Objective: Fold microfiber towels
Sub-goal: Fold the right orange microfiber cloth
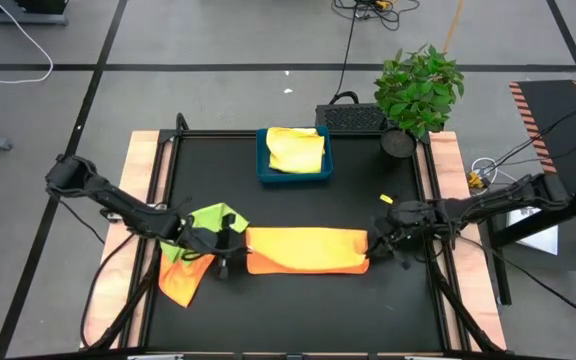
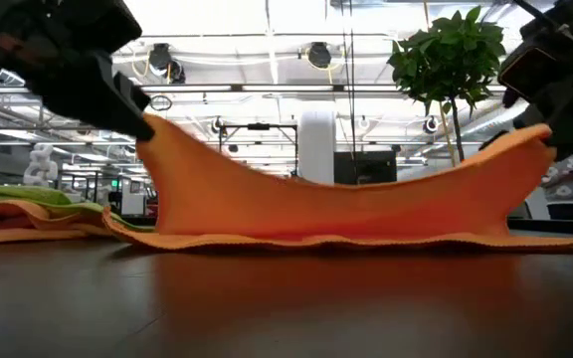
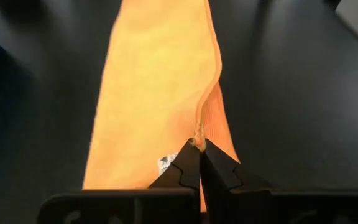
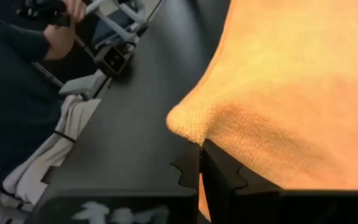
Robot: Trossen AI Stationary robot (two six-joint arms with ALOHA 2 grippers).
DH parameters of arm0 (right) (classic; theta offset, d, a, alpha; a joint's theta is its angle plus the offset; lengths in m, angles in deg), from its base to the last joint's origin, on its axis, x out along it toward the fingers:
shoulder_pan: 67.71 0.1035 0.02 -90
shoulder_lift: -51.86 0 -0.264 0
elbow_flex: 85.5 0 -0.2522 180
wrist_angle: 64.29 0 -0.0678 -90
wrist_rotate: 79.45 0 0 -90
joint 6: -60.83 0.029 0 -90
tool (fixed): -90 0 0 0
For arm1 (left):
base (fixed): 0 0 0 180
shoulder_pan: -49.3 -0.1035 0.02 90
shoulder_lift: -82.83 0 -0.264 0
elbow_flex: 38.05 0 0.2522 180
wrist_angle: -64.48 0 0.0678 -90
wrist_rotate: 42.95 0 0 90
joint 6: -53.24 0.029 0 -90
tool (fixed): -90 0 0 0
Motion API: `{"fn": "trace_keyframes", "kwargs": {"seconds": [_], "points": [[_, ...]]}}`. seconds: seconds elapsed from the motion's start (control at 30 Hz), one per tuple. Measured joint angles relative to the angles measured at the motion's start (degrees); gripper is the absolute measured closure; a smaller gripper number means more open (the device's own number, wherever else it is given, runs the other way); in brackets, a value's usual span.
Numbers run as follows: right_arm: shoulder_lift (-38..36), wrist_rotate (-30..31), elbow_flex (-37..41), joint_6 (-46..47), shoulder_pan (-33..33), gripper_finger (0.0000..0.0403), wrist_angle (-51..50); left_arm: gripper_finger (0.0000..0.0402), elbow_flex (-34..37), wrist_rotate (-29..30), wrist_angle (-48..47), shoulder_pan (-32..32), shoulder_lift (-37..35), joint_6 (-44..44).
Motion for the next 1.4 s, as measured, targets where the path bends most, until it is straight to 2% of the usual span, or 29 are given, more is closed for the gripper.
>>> {"fn": "trace_keyframes", "kwargs": {"seconds": [0.17, 0.37, 0.7, 0.9, 1.0, 1.1, 1.2, 1.3, 1.4], "points": [[0.20, 5.10, 2.61, 3.60, 1.88, 0.0403, 1.39, 0.0395, 0.00, 0.00, 0.51, -0.21, 6.79, -1.39], [0.21, 5.35, 4.68, 6.58, 3.46, 0.0382, 3.78, 0.0372, 0.02, -4.03, 2.80, -1.94, 10.83, -5.01], [0.22, 4.12, 4.98, 11.53, 7.43, 0.0315, 4.43, 0.0341, 0.02, -9.66, 5.79, -2.16, 10.84, -5.77], [0.22, 10.87, 4.98, 11.26, 7.36, 0.0299, 3.91, 0.0335, 0.02, -12.64, 5.36, -2.18, 8.26, -6.16], [0.24, 11.96, 5.03, 11.07, 7.36, 0.0299, 3.25, 0.0334, 0.02, -13.59, 3.74, -2.19, 5.30, -6.19], [0.24, 13.97, 5.03, 10.43, 7.36, 0.0299, 3.34, 0.0334, 0.02, -12.94, 1.75, -2.17, 1.62, -6.12], [0.24, 18.06, 5.03, 7.81, 7.36, 0.0299, 3.53, 0.0334, 0.00, -8.77, 2.06, -2.16, -0.16, -5.27], [0.24, 22.50, 5.03, 5.15, 7.32, 0.0299, 3.54, 0.0334, 0.00, -4.39, 2.27, -2.21, 0.39, -3.39], [0.25, 25.09, 5.03, 3.32, 7.29, 0.0299, 3.54, 0.0334, 0.00, -3.21, 4.54, -3.16, 3.01, -3.18]]}}
